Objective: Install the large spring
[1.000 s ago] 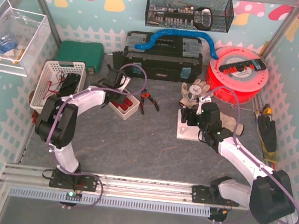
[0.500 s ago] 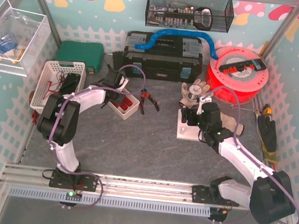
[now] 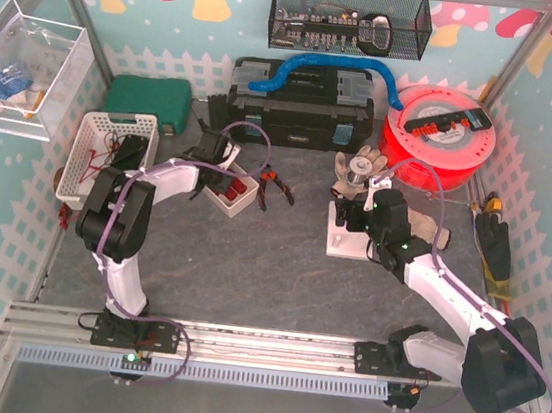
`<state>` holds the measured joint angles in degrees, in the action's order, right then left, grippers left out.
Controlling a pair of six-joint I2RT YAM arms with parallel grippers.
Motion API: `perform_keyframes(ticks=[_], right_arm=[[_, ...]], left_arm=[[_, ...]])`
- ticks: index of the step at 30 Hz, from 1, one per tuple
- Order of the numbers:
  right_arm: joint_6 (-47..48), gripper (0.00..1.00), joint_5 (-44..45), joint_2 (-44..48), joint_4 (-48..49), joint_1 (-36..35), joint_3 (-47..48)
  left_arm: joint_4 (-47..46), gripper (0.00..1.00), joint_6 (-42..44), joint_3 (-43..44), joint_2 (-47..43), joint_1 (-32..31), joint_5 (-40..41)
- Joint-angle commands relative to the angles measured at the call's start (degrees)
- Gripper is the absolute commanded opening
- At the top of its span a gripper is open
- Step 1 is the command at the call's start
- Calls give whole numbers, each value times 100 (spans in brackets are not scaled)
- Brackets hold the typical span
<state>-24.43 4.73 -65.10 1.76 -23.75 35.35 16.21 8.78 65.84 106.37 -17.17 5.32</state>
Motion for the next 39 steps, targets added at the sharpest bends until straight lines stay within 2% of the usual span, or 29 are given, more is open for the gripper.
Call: perform_keyframes(ticks=[1, 3, 6, 8, 14, 19, 23, 26, 30, 32, 36, 39], right_arm=[[61, 96, 80, 94, 62, -51, -66], [61, 96, 68, 94, 61, -51, -56], [69, 96, 78, 95, 61, -49, -60], [69, 96, 97, 115, 54, -50, -60], [78, 96, 121, 126, 53, -51, -64], [89, 96, 157, 123, 51, -51, -64], [96, 96, 190, 104, 53, -47, -66], [81, 96, 210, 99, 72, -51, -86], [78, 96, 221, 7, 149, -51, -111], [70, 96, 180, -92, 149, -49, -76], [61, 96, 74, -189, 145, -51, -41], [61, 96, 57, -132, 145, -51, -37]], left_arm=[[105, 48, 32, -214, 446, -7, 177], [103, 45, 50, -197, 479, -14, 248], [110, 31, 63, -199, 416, -23, 102], [111, 25, 47, -203, 328, -47, -1], [134, 17, 64, -169, -41, -119, -49], [67, 23, -233, 3, -528, -168, 158], [62, 33, -1264, 375, -712, -272, 806], [388, 31, -2192, 687, -670, -271, 867], [423, 31, -2849, 649, -719, -406, 659], [418, 35, -2667, 611, -731, -510, 694], [426, 43, -1756, 505, -731, -475, 579], [437, 43, -1414, 407, -683, -282, 344]])
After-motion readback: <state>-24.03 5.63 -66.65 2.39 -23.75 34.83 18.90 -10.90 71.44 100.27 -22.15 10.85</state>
